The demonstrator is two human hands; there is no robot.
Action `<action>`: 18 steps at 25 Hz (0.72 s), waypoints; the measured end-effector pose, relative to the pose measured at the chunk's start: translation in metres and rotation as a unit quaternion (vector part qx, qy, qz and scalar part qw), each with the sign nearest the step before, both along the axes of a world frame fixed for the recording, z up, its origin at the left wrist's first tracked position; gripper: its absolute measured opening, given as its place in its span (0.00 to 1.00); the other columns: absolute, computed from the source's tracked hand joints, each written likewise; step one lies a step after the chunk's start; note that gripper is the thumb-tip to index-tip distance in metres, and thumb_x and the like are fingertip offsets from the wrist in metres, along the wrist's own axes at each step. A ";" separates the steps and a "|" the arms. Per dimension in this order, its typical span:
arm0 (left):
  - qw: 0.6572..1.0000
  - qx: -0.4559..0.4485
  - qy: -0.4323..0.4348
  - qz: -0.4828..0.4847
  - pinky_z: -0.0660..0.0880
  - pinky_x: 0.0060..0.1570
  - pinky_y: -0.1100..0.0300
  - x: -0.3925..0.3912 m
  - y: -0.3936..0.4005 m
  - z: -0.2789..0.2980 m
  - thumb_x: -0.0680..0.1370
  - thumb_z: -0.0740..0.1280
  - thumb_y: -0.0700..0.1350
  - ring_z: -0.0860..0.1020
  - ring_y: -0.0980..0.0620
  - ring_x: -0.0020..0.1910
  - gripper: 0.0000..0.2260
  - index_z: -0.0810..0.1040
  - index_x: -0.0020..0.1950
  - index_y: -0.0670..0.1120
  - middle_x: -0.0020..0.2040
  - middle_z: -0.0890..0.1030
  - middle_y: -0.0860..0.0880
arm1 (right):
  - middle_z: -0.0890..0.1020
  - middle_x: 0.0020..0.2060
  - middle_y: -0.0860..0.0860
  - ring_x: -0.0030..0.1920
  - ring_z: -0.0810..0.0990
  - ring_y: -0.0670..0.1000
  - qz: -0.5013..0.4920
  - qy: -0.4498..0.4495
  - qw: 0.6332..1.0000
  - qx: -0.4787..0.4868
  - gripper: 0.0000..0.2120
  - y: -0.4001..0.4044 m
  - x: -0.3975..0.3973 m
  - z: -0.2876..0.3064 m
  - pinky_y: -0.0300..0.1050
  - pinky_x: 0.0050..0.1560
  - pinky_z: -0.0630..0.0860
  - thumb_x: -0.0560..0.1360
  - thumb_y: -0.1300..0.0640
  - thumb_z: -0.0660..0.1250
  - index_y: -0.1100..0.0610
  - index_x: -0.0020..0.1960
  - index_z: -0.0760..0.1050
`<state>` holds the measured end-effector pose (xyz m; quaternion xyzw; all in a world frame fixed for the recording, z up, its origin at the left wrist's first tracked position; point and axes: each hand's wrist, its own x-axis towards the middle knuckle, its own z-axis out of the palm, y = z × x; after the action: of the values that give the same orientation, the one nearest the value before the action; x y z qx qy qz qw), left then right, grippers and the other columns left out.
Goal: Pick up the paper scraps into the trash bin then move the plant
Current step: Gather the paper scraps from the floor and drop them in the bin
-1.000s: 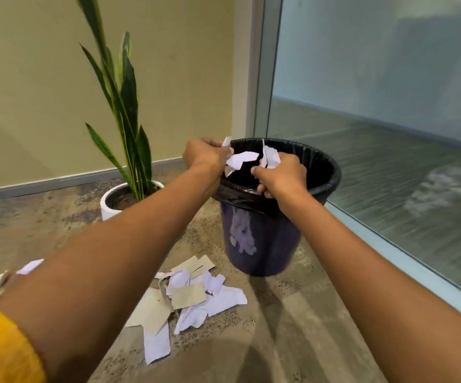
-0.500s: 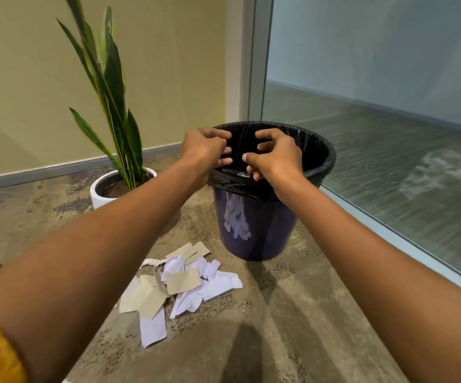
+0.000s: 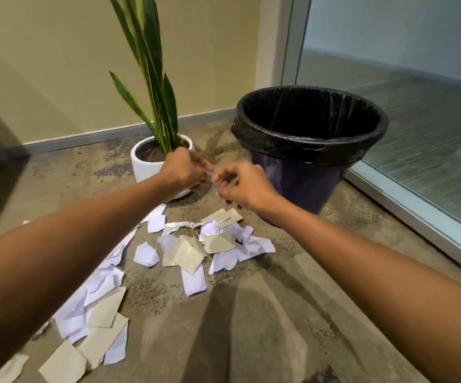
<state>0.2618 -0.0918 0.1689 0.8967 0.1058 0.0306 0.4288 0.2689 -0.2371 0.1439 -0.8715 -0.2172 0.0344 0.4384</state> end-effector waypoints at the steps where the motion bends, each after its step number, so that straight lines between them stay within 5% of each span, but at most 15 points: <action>1: 0.999 0.044 0.017 -0.019 0.82 0.44 0.53 -0.004 0.008 -0.011 0.74 0.68 0.35 0.80 0.46 0.42 0.07 0.80 0.51 0.38 0.48 0.82 0.39 | 0.81 0.41 0.52 0.34 0.78 0.47 0.020 0.011 0.999 -0.046 0.10 0.006 0.000 -0.011 0.34 0.34 0.75 0.70 0.65 0.72 0.57 0.51 0.81; 4: 0.974 0.173 0.083 -0.119 0.77 0.44 0.57 -0.016 0.028 -0.046 0.73 0.70 0.37 0.78 0.48 0.43 0.11 0.81 0.55 0.41 0.53 0.82 0.40 | 0.81 0.52 0.56 0.55 0.78 0.56 0.061 0.029 0.978 -0.196 0.15 0.020 0.004 -0.047 0.49 0.59 0.75 0.70 0.60 0.73 0.56 0.56 0.79; 6: 0.943 0.251 0.115 -0.183 0.72 0.46 0.62 -0.020 0.038 -0.066 0.72 0.70 0.39 0.78 0.47 0.49 0.15 0.79 0.59 0.43 0.57 0.81 0.42 | 0.77 0.60 0.57 0.62 0.75 0.58 0.074 0.044 0.958 -0.272 0.20 0.023 0.007 -0.069 0.52 0.61 0.73 0.69 0.57 0.74 0.54 0.61 0.76; 11: 0.853 0.407 0.140 -0.296 0.71 0.61 0.53 -0.016 0.049 -0.118 0.73 0.69 0.43 0.72 0.44 0.63 0.28 0.66 0.72 0.51 0.67 0.70 0.43 | 0.68 0.68 0.57 0.70 0.66 0.61 0.065 0.045 0.919 -0.386 0.30 0.020 0.017 -0.107 0.61 0.67 0.67 0.71 0.55 0.73 0.50 0.70 0.67; 15: 0.846 0.402 0.169 -0.307 0.72 0.62 0.50 -0.013 0.041 -0.146 0.71 0.71 0.45 0.69 0.44 0.67 0.35 0.59 0.75 0.52 0.73 0.65 0.45 | 0.65 0.71 0.57 0.72 0.64 0.61 0.072 0.060 0.906 -0.413 0.33 0.013 0.024 -0.123 0.62 0.68 0.65 0.73 0.54 0.69 0.48 0.74 0.60; 18: 0.856 0.398 0.164 -0.288 0.74 0.60 0.51 -0.011 0.036 -0.160 0.72 0.70 0.44 0.72 0.45 0.63 0.29 0.66 0.71 0.51 0.68 0.71 0.44 | 0.60 0.73 0.56 0.73 0.60 0.61 0.075 0.079 0.902 -0.417 0.37 0.014 0.022 -0.132 0.64 0.68 0.63 0.72 0.46 0.70 0.48 0.76 0.56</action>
<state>0.2511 -0.0556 0.0085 0.9732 -0.1092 -0.2022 0.0019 0.2907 -0.2232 0.0118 -0.9501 -0.2125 0.2236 0.0462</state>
